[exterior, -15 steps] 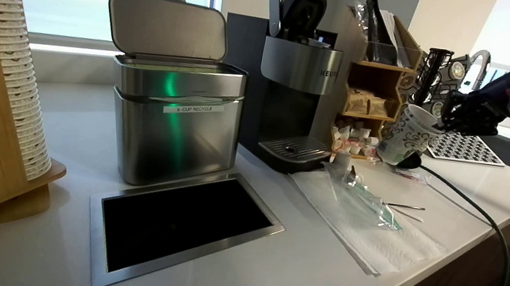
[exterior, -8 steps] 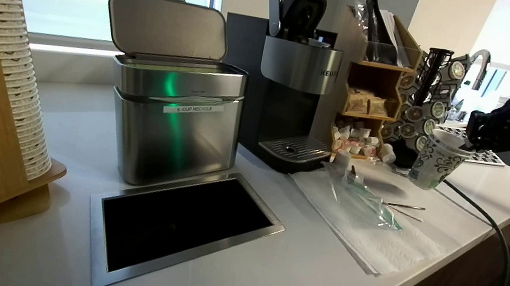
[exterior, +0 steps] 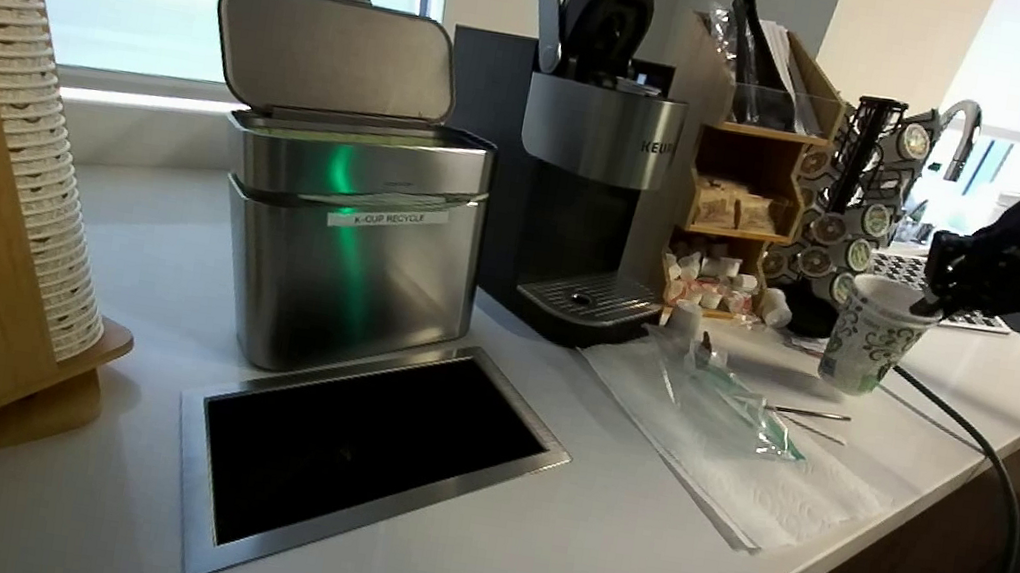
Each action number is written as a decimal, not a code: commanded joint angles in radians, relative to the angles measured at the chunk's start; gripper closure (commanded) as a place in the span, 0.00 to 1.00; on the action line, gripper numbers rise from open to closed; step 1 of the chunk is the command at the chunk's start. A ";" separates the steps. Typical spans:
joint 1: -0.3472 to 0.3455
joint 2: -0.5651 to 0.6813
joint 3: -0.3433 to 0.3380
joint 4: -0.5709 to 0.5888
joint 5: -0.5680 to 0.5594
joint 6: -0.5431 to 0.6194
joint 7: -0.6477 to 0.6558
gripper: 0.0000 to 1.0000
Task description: Place the two stacked coffee cups upright then put one coffee pod inside the cups.
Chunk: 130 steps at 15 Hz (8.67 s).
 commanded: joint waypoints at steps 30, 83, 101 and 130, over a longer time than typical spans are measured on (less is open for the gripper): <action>0.210 0.105 0.069 0.162 0.145 -0.293 -0.630 0.00; -0.171 0.653 0.512 0.574 0.341 -0.004 -1.190 0.38; -0.084 0.367 0.421 0.417 0.153 -0.039 -0.914 0.85; -0.180 -0.181 0.277 -0.040 -0.371 0.007 -0.132 0.85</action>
